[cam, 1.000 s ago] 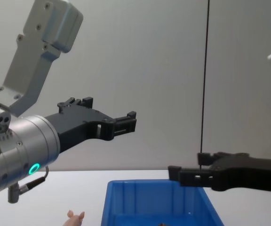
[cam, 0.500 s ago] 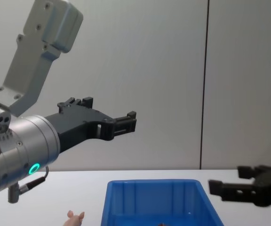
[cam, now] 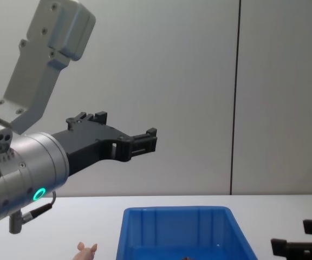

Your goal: Pick up the two dolls from the table and place them into the box.

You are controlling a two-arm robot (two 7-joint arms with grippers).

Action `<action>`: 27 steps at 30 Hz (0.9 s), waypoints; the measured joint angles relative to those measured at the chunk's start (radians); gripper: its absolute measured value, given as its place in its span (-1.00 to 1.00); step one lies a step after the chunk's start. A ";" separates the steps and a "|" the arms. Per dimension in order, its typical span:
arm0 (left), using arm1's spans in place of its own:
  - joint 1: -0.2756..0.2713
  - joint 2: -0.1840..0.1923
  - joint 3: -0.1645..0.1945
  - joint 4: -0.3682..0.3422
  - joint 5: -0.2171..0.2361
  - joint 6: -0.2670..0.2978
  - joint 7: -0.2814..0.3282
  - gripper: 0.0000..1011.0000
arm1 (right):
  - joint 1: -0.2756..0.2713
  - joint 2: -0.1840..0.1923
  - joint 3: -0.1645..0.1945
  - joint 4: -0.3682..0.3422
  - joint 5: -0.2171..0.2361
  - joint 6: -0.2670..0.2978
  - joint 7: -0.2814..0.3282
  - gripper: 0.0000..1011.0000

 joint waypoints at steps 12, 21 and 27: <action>0.000 0.000 0.000 0.000 0.000 0.000 0.000 0.98 | 0.042 -0.015 -0.013 0.090 -0.033 -0.002 0.020 0.98; 0.000 0.000 0.000 0.000 0.000 0.000 0.000 0.98 | 0.076 -0.034 -0.030 0.154 -0.063 -0.003 0.046 0.98; 0.000 0.000 0.000 0.000 0.000 0.000 0.000 0.98 | 0.092 -0.041 -0.037 0.187 -0.080 0.002 0.054 0.98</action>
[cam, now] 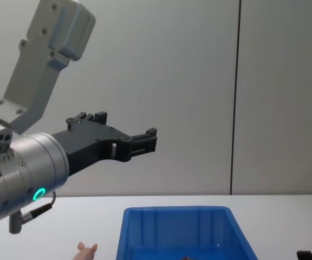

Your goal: Pick up the two dolls from the table and place them into the box.

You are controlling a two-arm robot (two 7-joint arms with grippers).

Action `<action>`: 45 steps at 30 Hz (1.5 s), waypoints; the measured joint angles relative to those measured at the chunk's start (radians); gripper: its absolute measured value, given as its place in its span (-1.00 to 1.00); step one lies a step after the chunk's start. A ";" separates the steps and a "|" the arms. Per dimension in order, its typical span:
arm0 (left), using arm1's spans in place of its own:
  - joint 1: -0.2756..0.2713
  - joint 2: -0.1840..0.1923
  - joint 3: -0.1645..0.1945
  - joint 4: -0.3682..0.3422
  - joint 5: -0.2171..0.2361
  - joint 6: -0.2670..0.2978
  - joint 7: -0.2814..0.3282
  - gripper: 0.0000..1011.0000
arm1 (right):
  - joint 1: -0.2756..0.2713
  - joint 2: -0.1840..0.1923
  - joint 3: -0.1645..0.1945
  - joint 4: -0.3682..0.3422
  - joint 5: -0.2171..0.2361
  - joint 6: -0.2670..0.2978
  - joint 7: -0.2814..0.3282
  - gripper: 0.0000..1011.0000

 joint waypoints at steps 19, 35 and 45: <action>0.000 0.000 0.000 0.000 0.000 0.000 0.000 0.98 | 0.016 0.007 -0.001 0.051 -0.024 0.013 0.007 0.62; 0.000 0.000 0.000 0.000 0.000 0.000 0.000 0.98 | 0.009 0.017 0.002 0.028 -0.024 -0.008 0.001 -0.04; 0.000 0.000 0.000 0.000 0.000 0.000 0.000 0.98 | 0.006 0.019 0.007 -0.027 0.002 -0.061 -0.023 -0.18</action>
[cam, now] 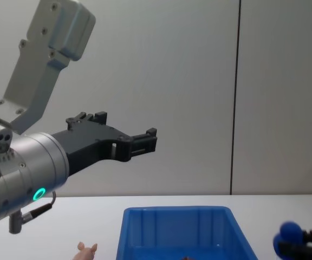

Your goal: Pick up the two dolls from the table and place them into the box.

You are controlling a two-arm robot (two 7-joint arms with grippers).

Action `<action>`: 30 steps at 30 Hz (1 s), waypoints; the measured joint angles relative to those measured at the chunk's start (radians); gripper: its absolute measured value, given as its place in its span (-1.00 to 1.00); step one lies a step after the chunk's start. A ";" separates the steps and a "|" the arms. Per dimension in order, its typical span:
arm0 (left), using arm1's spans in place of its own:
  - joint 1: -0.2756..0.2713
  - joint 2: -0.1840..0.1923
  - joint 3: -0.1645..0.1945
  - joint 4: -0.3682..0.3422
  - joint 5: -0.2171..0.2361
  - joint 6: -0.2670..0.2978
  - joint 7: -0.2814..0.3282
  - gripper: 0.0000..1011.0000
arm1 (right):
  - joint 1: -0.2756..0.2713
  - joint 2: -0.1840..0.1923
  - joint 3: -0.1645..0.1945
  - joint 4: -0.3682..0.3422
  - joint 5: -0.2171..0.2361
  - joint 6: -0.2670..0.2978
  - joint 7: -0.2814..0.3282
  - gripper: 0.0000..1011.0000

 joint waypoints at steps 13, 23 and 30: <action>0.000 0.000 0.000 0.000 0.000 0.000 0.000 0.98 | 0.024 -0.021 -0.010 -0.087 0.034 -0.048 0.017 -0.34; 0.000 0.000 0.000 0.000 0.000 0.000 0.000 0.98 | 0.053 -0.062 -0.049 -0.112 0.031 -0.022 0.074 -0.47; 0.000 0.000 0.000 0.000 0.000 0.000 0.000 0.98 | 0.060 -0.082 -0.075 -0.105 0.017 0.003 0.096 -0.14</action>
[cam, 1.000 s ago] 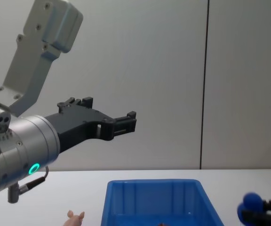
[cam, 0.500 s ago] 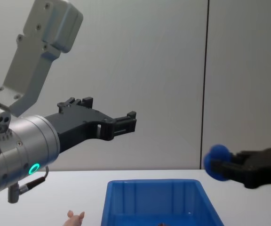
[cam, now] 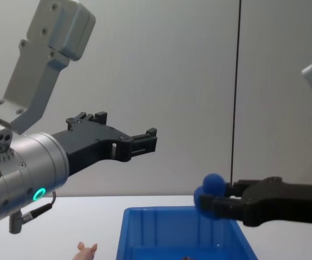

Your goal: Pick up the two dolls from the table and place them into the box.

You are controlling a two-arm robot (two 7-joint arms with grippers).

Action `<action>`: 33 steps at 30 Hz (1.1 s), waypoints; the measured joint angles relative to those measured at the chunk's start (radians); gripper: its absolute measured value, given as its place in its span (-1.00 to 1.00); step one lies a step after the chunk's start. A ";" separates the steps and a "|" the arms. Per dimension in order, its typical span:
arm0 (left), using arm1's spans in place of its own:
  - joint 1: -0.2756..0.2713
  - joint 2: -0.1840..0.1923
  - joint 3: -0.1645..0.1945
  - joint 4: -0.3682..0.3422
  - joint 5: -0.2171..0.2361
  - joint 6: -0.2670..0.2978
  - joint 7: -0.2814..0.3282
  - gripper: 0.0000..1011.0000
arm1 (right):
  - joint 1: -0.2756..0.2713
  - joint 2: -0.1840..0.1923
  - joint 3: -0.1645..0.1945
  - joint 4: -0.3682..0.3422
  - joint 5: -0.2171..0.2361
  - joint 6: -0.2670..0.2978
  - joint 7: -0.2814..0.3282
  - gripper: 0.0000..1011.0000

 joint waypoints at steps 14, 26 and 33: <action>0.000 0.000 0.000 0.000 0.000 0.000 0.000 0.98 | -0.006 0.001 -0.015 -0.001 -0.008 0.002 -0.004 0.73; 0.000 0.000 0.000 0.000 0.000 0.000 0.000 0.98 | -0.057 0.064 0.023 -0.050 0.043 -0.031 -0.057 0.98; 0.000 0.000 0.000 0.000 0.000 0.000 0.000 0.98 | -0.102 0.114 0.050 -0.079 0.083 -0.047 -0.079 0.98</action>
